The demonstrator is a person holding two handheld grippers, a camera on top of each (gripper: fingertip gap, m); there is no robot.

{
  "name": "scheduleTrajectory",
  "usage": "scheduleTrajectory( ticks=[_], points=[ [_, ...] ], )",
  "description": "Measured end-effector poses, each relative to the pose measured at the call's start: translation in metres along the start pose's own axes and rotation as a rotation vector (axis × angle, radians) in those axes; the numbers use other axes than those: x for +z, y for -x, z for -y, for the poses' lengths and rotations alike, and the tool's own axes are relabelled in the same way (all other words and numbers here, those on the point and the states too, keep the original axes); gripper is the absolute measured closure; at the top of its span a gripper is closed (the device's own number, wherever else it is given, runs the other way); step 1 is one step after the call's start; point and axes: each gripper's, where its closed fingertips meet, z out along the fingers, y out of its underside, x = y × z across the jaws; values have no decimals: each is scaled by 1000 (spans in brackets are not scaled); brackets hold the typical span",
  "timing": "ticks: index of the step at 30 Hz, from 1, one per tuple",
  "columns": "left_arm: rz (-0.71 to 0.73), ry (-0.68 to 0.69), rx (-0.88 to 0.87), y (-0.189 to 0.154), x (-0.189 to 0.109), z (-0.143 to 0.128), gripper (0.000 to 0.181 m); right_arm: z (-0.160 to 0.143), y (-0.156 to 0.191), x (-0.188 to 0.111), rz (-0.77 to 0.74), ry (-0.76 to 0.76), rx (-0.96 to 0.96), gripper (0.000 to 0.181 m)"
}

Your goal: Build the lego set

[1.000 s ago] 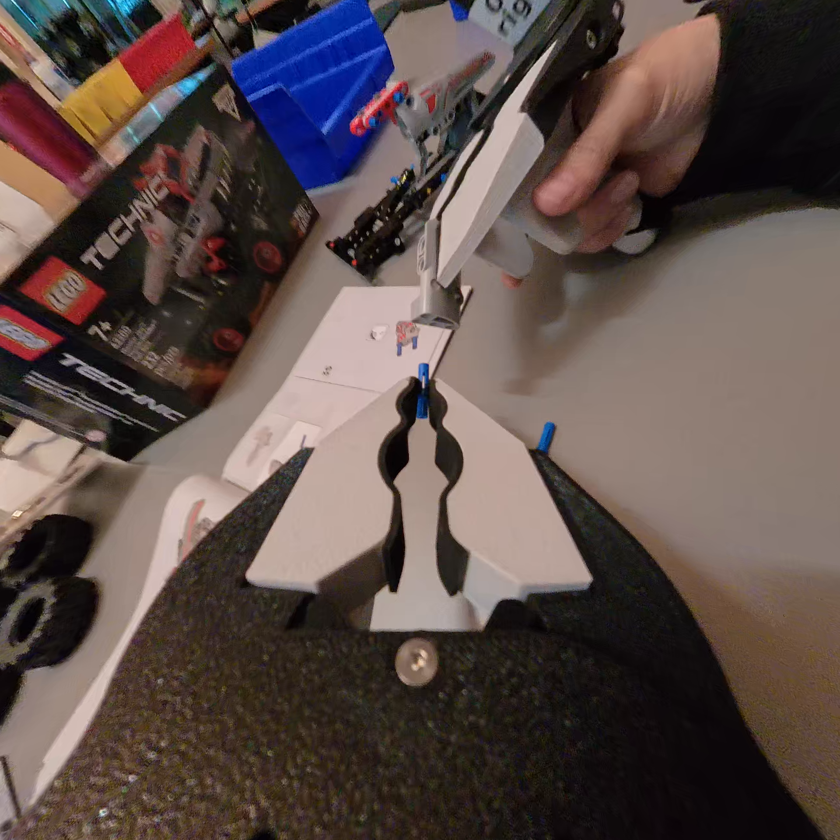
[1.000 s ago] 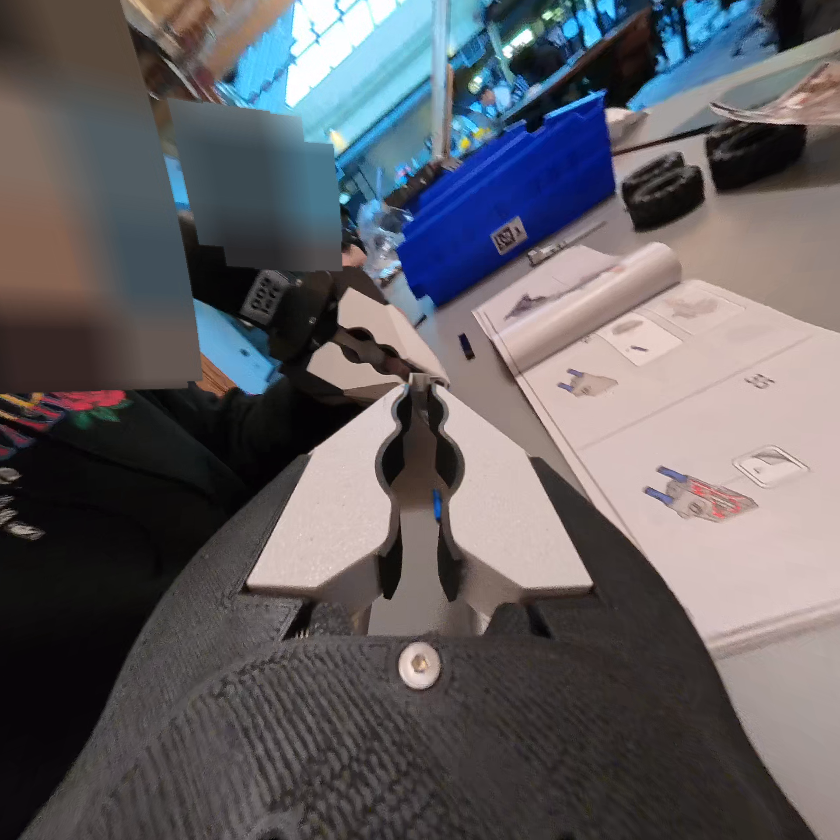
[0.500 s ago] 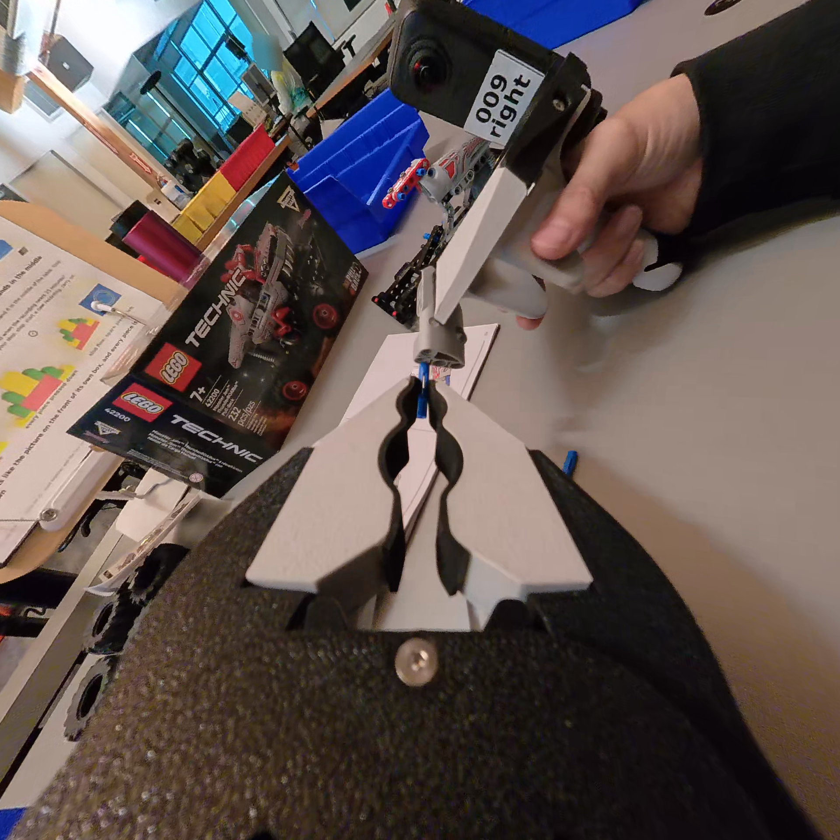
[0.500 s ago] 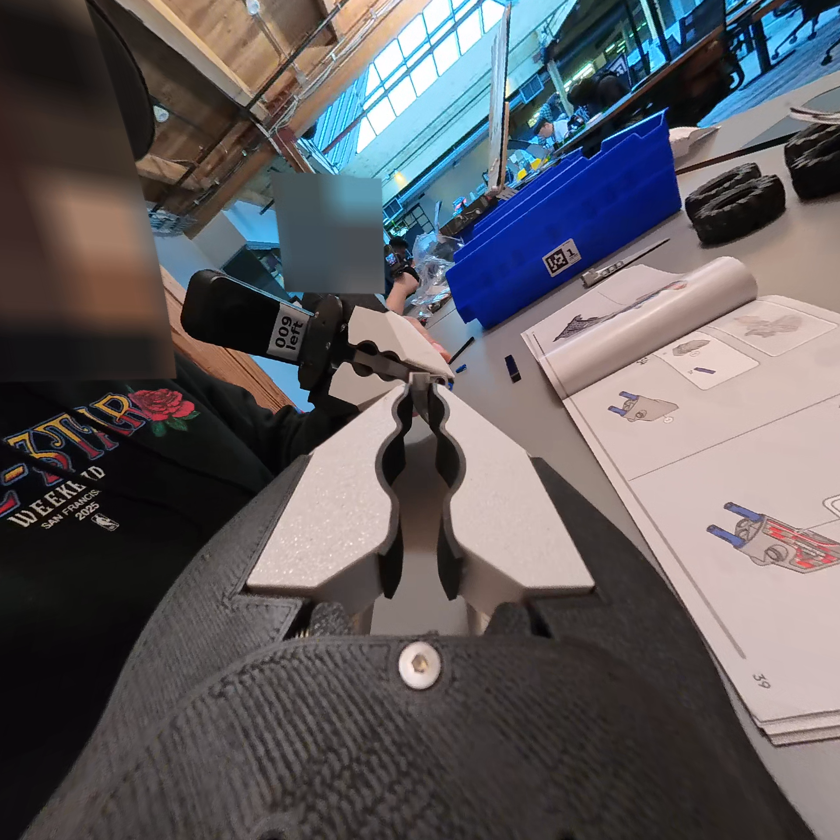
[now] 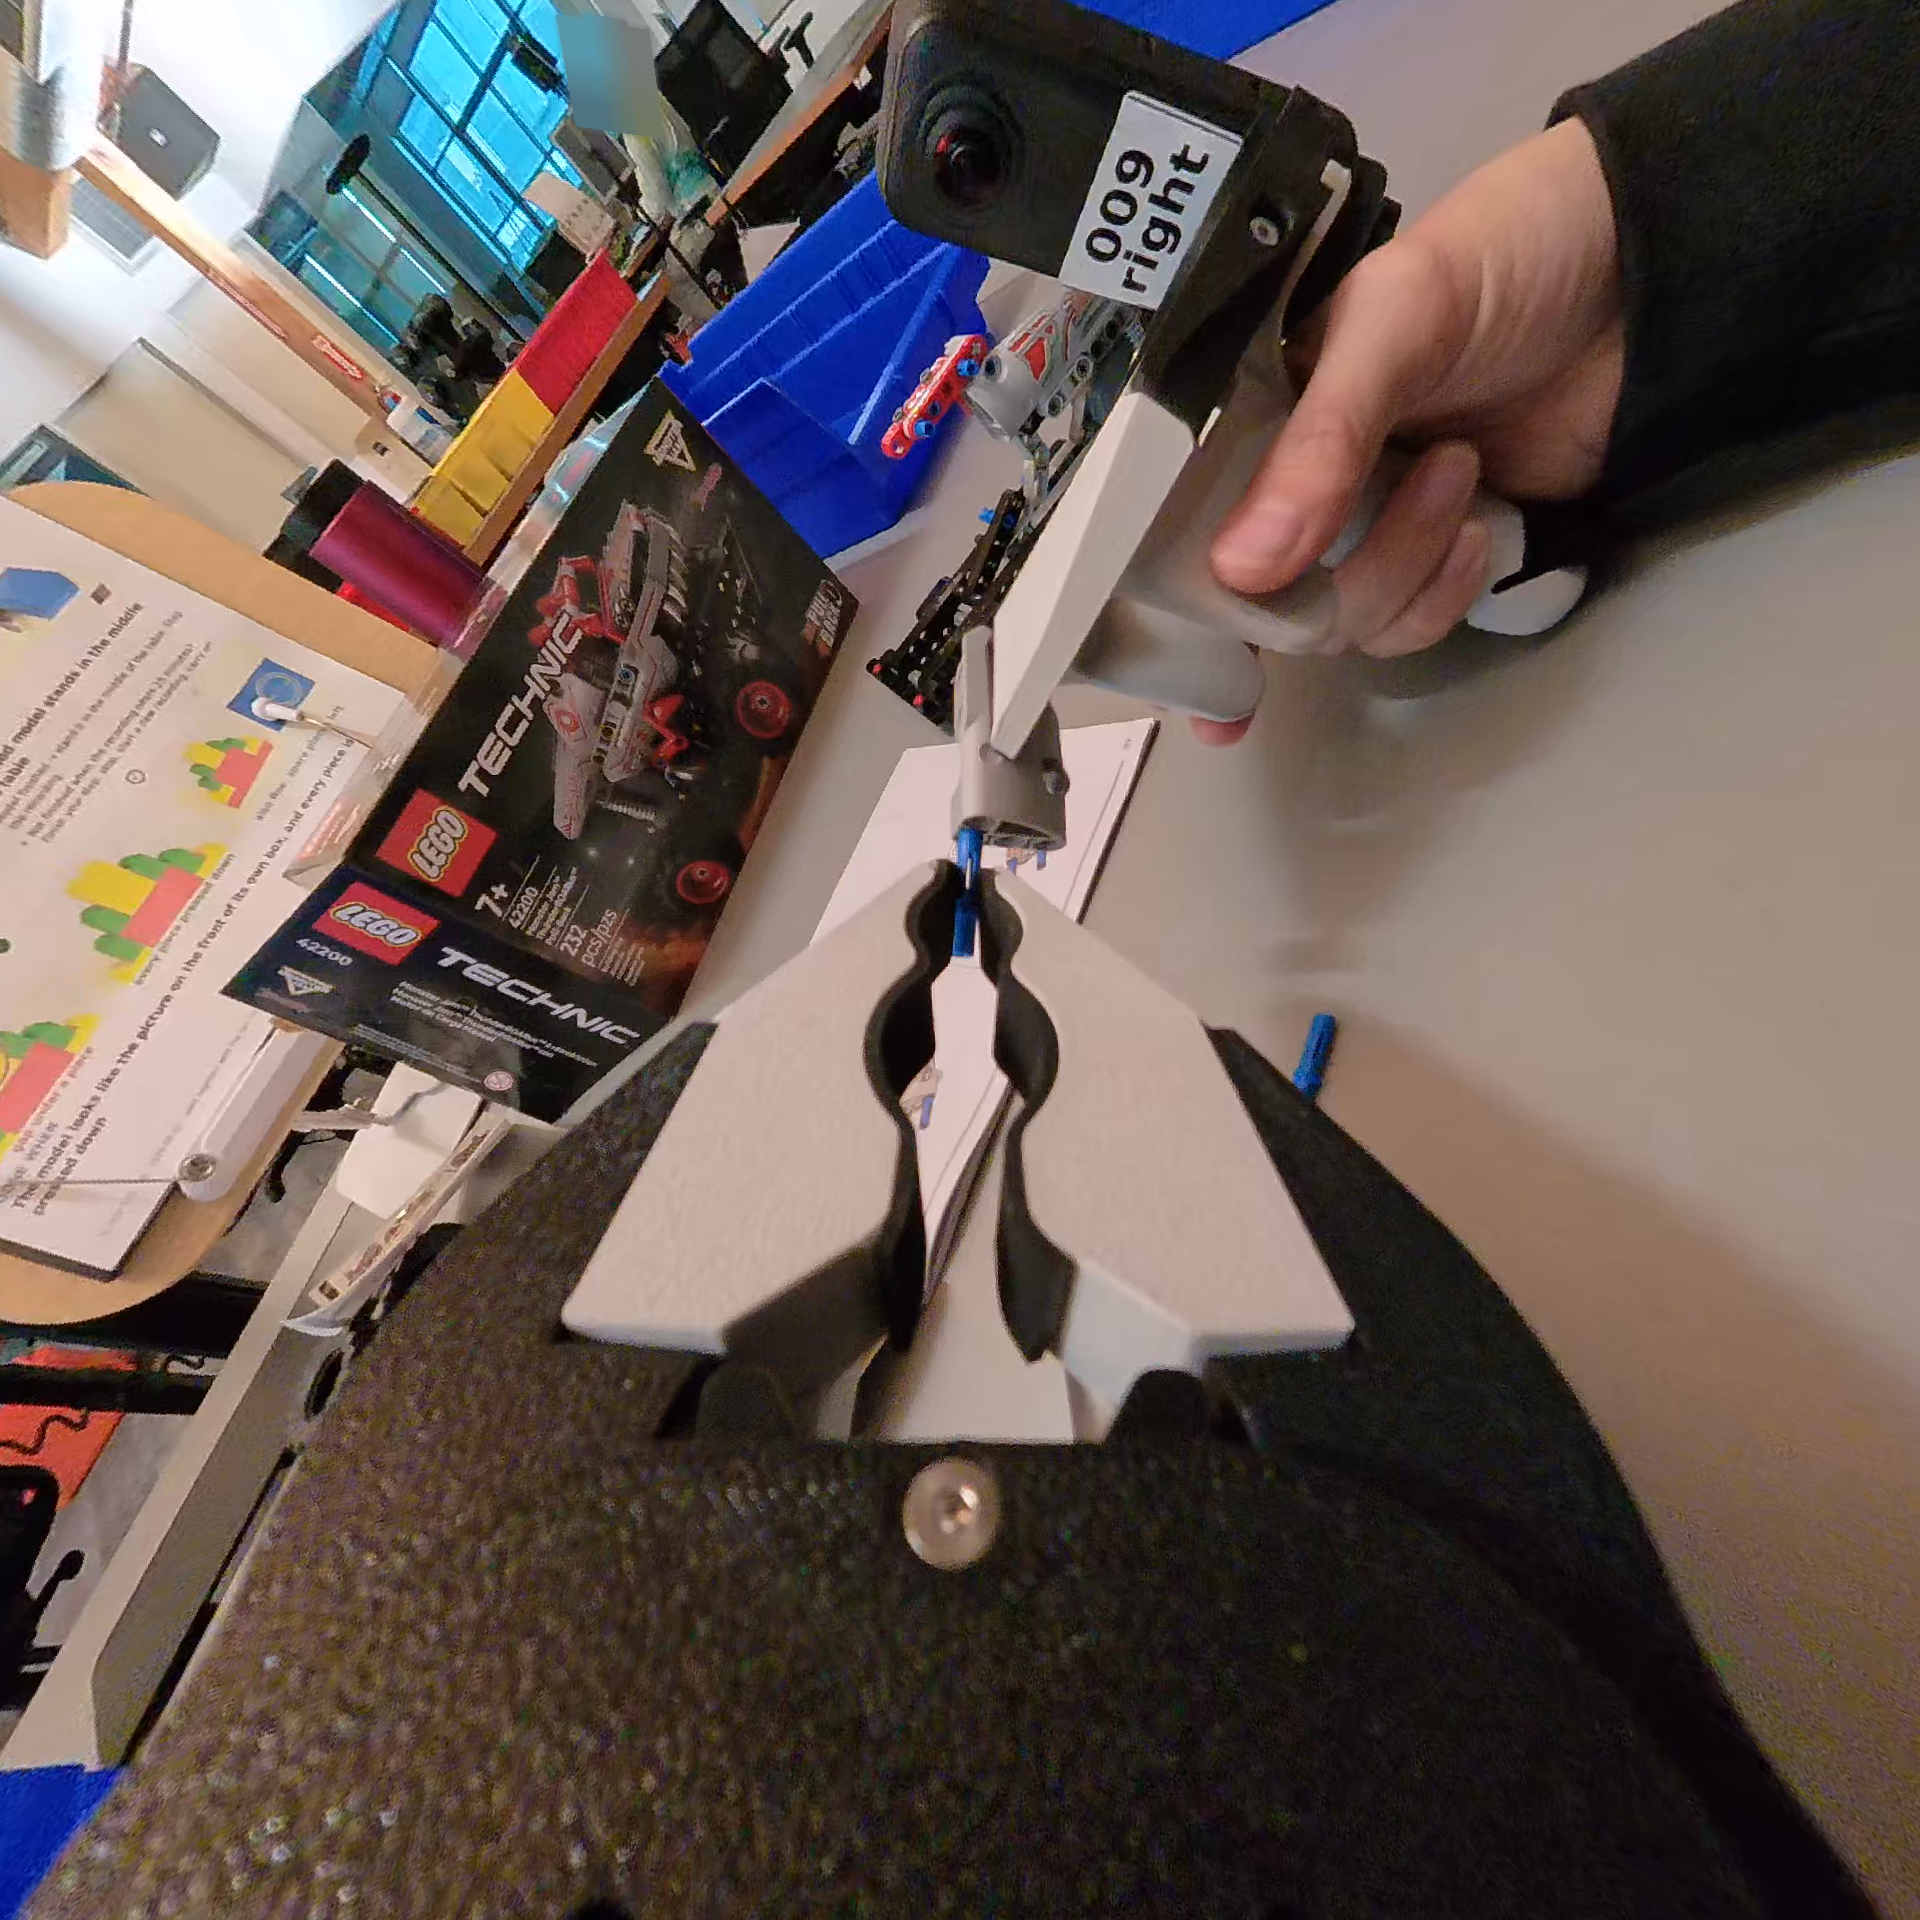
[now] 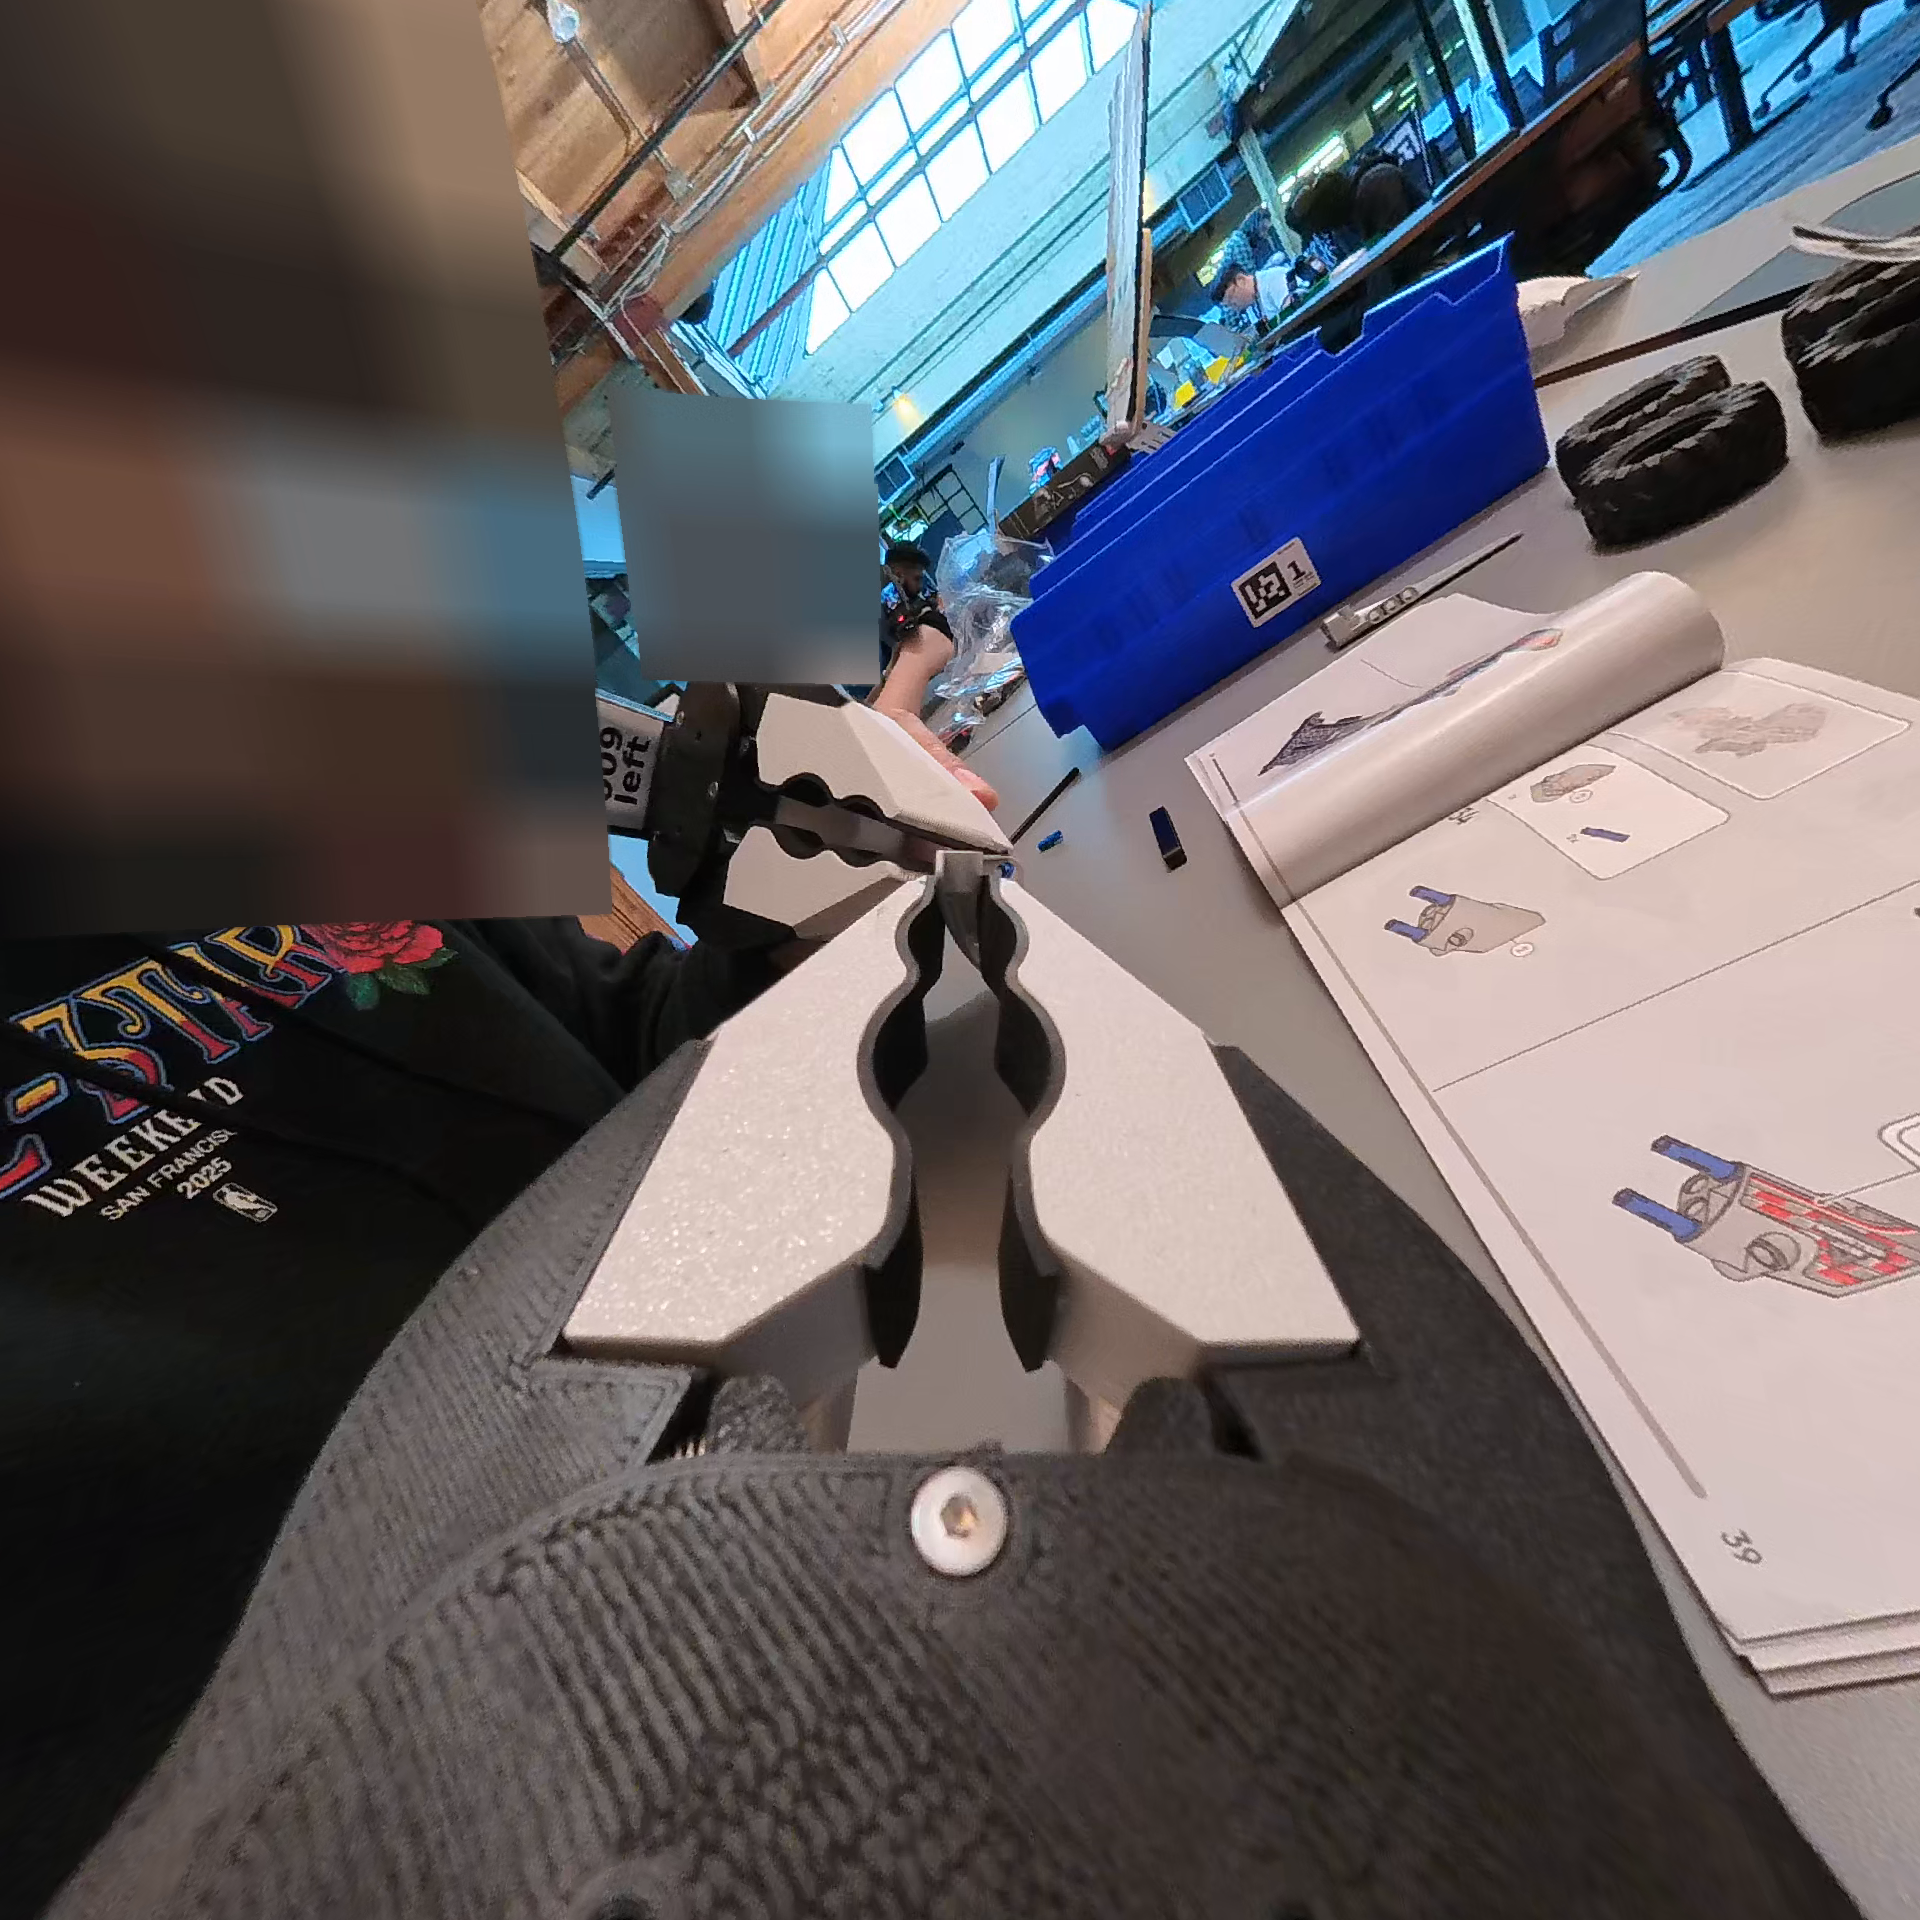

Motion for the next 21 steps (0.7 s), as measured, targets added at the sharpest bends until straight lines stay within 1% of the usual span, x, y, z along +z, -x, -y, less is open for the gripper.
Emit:
scheduleTrajectory(
  ticks=[4, 8, 21],
  points=[
    [3, 18, 7, 0, 0, 1, 180, 0, 1, 0, 5, -3, 1, 176],
    [-14, 11, -40, 1, 0, -1, 180, 0, 2, 0, 13, 0, 5, 176],
    [-12, 28, -9, 0, -1, -2, 180, -2, 2, 2, 7, 5, 2, 176]
  ],
)
